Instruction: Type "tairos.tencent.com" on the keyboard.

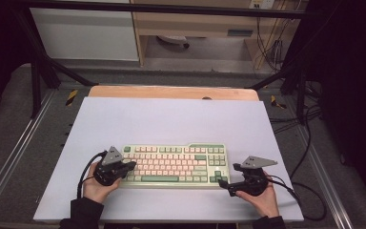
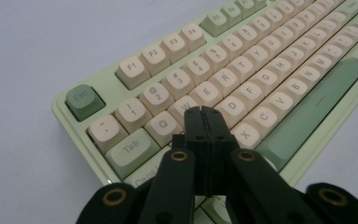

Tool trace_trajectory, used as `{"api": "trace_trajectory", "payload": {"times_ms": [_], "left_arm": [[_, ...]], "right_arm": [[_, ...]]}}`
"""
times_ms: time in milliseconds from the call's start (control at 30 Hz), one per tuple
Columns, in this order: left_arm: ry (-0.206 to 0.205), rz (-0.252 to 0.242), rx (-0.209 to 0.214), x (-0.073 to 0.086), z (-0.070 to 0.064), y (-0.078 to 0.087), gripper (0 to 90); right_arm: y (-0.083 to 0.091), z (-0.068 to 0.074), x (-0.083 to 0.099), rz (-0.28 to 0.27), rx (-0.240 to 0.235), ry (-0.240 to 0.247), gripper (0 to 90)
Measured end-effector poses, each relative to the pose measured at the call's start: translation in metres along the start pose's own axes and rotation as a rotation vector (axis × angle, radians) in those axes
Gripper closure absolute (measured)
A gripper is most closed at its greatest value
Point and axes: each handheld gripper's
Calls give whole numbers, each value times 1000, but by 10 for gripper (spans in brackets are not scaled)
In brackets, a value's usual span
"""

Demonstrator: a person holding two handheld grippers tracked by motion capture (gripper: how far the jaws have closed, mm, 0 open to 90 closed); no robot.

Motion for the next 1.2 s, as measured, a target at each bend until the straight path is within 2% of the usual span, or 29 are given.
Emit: {"api": "trace_trajectory", "payload": {"times_ms": [33, 100, 333, 400, 600, 800, 833, 1133, 1200], "left_arm": [[-1, 0, 0, 0, 0, 0, 898], [0, -1, 0, 0, 0, 0, 898], [2, -10, -2, -1, 1, 2, 898], [3, -11, -1, -1, 1, 2, 898], [5, -11, 4, -1, 1, 2, 898], [5, -12, 6, -1, 1, 2, 898], [6, -12, 6, -1, 1, 2, 898], [5, -15, 9, -2, 1, 2, 898], [6, -15, 10, -2, 1, 2, 898]], "right_arm": [[0, 0, 0, 0, 0, 0, 170], [-3, 3, -4, 4, -1, 22, 225], [-20, 18, -20, 31, -58, 58, 420], [-24, 22, -25, 21, -72, 65, 476], [-33, 31, -35, 12, -96, 84, 582], [-44, 38, -43, 8, -110, 84, 668], [-47, 41, -47, 6, -119, 81, 705], [-65, 49, -60, 14, -138, 78, 821], [-67, 49, -61, 11, -142, 77, 824]]}}
Point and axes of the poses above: each handheld gripper's, and its own axes: y roughly backward along the jaws, x roughly out of its underside, z roughly to its left, and after that the axes turned 5 degrees about -x, right-handed
